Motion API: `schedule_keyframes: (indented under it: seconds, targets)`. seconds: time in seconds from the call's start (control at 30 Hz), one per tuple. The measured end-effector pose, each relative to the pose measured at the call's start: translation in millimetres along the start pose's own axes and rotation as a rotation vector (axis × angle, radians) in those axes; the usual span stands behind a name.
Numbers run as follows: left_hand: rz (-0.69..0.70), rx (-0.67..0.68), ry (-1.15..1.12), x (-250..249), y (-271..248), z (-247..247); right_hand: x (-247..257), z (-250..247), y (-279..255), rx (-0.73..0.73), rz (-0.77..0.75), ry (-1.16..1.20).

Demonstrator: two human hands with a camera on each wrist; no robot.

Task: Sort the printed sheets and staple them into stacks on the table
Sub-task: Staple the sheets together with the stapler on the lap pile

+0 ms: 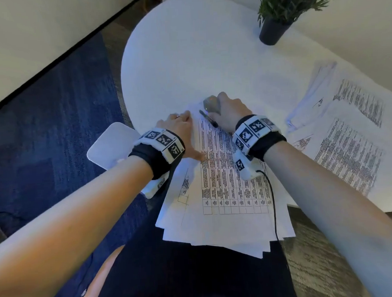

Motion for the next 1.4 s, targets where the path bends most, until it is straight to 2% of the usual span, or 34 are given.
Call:
schedule_keyframes:
  seconds: [0.4,0.7,1.03,1.4]
  targets:
    - [-0.033,-0.011,0.020,5,3,4,21,13,-4,-0.047,-0.078,-0.147]
    - [-0.034,-0.015,0.004,5,2,6,29,13,4,-0.037,-0.028,-0.239]
    - [-0.035,-0.003,0.007,5,3,9,29,10,10,-0.005,-0.054,-0.278]
    - [-0.047,-0.005,0.007,6,2,10,26,10,8,-0.050,-0.058,-0.266]
Point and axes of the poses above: each hand's wrist, its own y-axis towards the middle knuckle, its own z-axis out of the palm, x = y × z, the point moved 8 cm from there along y, towards the middle knuckle, and after that the axes turned 9 degrees about y, right-handed, at the moved point
